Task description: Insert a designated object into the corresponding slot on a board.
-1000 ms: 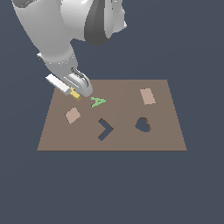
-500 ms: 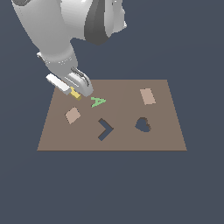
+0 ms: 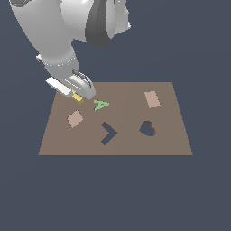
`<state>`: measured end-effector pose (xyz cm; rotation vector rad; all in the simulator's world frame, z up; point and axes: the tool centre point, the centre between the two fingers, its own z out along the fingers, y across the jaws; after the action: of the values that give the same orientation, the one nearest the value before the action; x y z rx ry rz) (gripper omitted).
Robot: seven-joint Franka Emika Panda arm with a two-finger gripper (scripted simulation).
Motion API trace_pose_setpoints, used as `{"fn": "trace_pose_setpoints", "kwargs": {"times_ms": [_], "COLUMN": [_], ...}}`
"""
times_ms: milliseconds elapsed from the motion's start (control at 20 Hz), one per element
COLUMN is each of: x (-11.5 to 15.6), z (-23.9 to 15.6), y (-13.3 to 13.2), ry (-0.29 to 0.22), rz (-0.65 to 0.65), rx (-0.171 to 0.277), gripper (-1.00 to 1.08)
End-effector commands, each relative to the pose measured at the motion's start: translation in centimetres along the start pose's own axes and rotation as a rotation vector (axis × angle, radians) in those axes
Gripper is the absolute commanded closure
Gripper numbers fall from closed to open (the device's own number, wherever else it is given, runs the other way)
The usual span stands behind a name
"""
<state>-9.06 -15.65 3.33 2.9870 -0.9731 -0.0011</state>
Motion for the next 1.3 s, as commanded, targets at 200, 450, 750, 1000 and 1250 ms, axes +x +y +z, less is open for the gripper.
{"fn": "trace_pose_setpoints", "kwargs": {"times_ms": [200,450,750,1000,1250], "x": [1.1,2.3,4.5,6.8,9.0], "z": [0.0,-0.1,-0.1,-0.2,-0.3], "y": [0.3,0.5,0.5,0.1,-0.9], "ry": [0.001,0.001,0.001,0.001,0.002], "rz": [-0.093,-0.207,-0.396,-0.596,-0.808], "rx": [0.000,0.000,0.000,0.000,-0.001], "gripper": [1.08,1.08,1.08,1.08,1.08]}}
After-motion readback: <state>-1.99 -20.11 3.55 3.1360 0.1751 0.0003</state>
